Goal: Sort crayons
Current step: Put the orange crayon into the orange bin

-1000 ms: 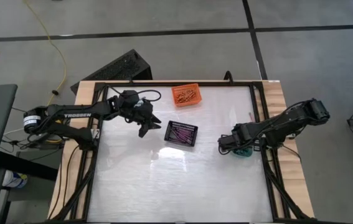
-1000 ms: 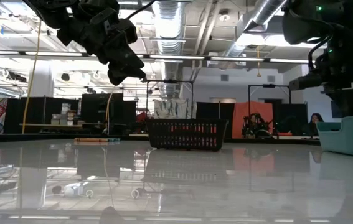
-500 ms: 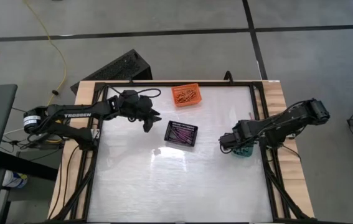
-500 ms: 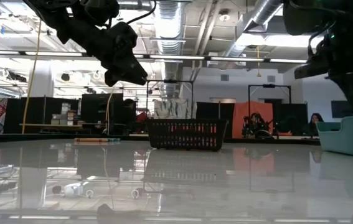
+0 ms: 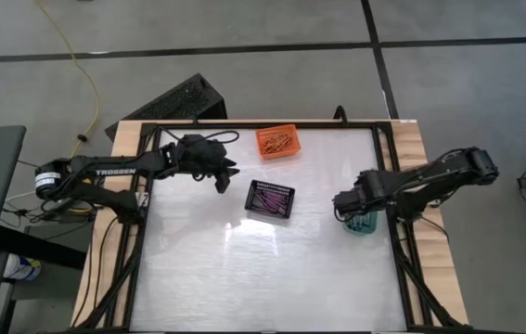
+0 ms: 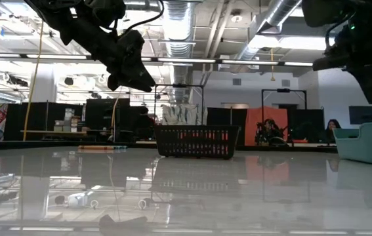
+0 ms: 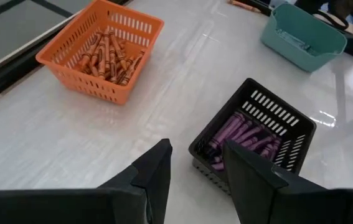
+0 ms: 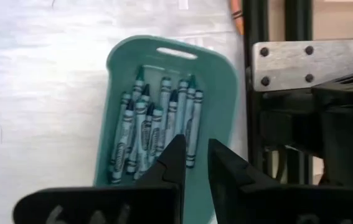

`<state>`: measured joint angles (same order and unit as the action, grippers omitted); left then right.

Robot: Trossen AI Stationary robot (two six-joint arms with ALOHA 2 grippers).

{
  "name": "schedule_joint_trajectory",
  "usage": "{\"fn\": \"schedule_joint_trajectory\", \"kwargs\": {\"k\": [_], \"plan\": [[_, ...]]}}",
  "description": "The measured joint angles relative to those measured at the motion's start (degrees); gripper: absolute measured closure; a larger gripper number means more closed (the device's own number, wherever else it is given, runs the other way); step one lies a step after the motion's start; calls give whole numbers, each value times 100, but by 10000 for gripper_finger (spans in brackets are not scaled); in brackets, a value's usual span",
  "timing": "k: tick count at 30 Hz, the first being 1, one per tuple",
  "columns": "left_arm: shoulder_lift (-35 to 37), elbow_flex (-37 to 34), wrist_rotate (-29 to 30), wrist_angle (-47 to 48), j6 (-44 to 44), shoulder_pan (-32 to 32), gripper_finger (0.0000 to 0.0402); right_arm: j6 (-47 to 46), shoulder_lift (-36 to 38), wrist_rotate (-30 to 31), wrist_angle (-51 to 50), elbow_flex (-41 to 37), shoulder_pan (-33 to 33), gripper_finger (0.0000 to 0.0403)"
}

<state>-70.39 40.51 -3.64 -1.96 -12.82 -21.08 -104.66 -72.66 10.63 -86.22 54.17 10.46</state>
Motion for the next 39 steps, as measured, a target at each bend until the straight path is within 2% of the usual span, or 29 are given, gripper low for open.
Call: {"fn": "schedule_joint_trajectory", "kwargs": {"k": [7,21,28,34,39], "plan": [[0,0,0,0,-7,0,270,-227,260,133,-204,0,157,341],[0,0,0,0,-7,0,270,-40,308,276,-357,-2,86,341],[0,0,0,0,-7,-2,270,755,308,299,-378,-2,-272,341],[0,0,0,0,-7,-2,270,2331,308,544,-380,-7,-558,341],[0,0,0,0,-7,-2,270,2417,306,830,-376,-9,-839,341]]}}
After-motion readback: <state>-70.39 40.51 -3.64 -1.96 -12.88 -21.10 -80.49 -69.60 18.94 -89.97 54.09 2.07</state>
